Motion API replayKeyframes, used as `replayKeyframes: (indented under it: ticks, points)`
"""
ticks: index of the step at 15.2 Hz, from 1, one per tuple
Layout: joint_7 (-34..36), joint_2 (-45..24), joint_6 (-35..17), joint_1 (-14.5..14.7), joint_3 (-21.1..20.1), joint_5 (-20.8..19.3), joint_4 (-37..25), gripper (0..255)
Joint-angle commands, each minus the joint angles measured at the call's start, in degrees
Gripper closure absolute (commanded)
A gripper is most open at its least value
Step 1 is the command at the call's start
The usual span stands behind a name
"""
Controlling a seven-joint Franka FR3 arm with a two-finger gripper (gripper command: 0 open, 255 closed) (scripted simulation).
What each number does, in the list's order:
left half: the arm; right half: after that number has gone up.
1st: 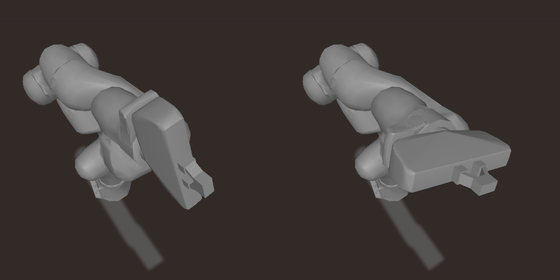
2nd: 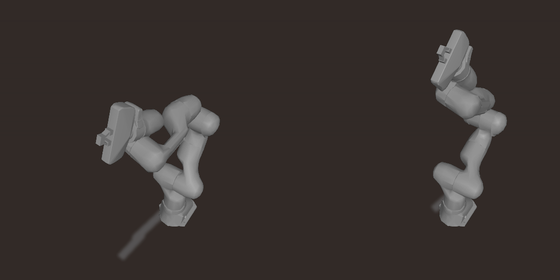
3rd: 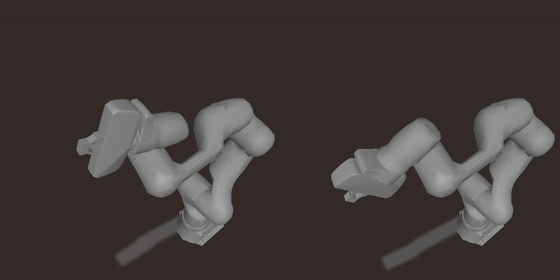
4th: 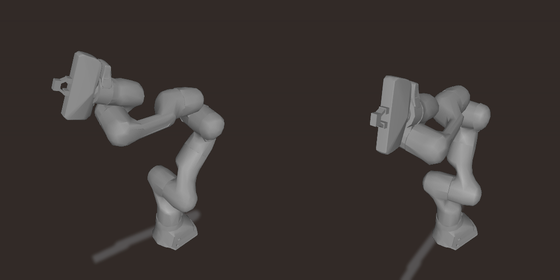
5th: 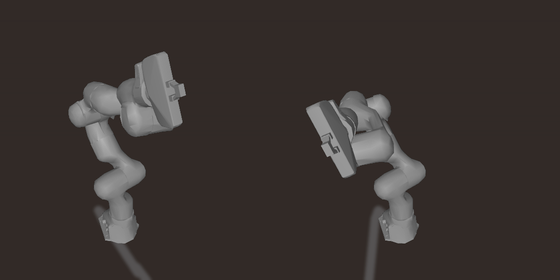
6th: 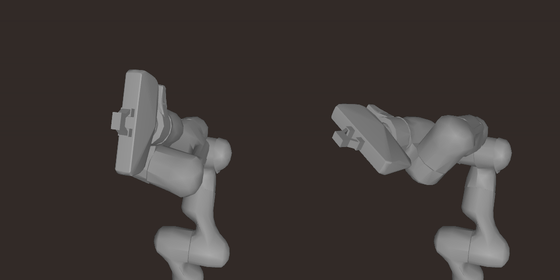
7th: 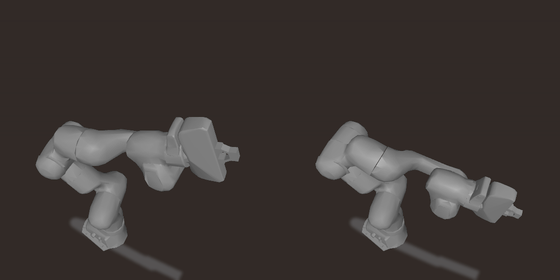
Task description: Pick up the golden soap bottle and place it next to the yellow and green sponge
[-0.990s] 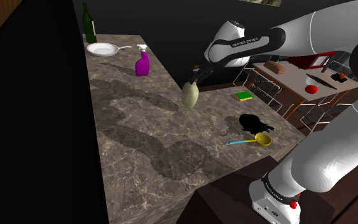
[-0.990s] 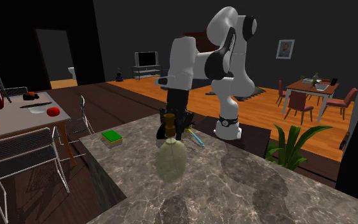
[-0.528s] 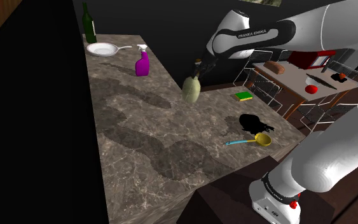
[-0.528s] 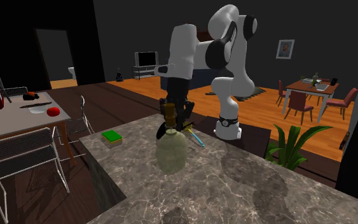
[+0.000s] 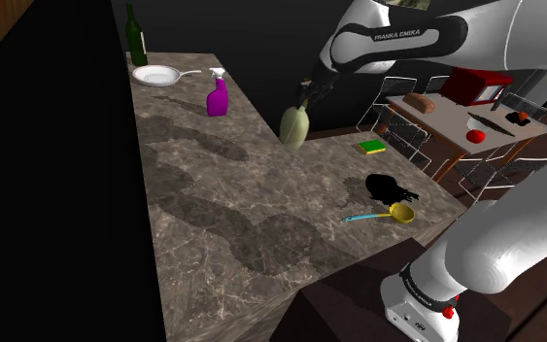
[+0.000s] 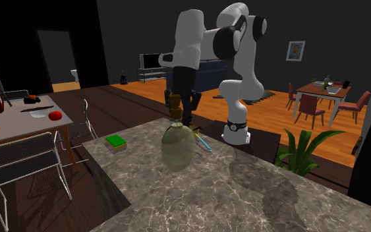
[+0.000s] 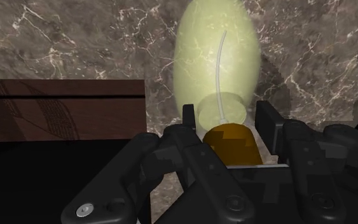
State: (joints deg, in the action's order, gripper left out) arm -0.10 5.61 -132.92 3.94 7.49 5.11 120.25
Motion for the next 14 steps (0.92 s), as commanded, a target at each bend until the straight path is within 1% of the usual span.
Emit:
replayKeyframes:
  ticks: [1, 14]
  points:
    - [0.23, 0.39, 1.54, -0.01, -0.03, -0.19, -1.19, 255]
    - [1.29, 1.67, 11.42, -0.08, -0.10, -0.96, -9.83, 255]
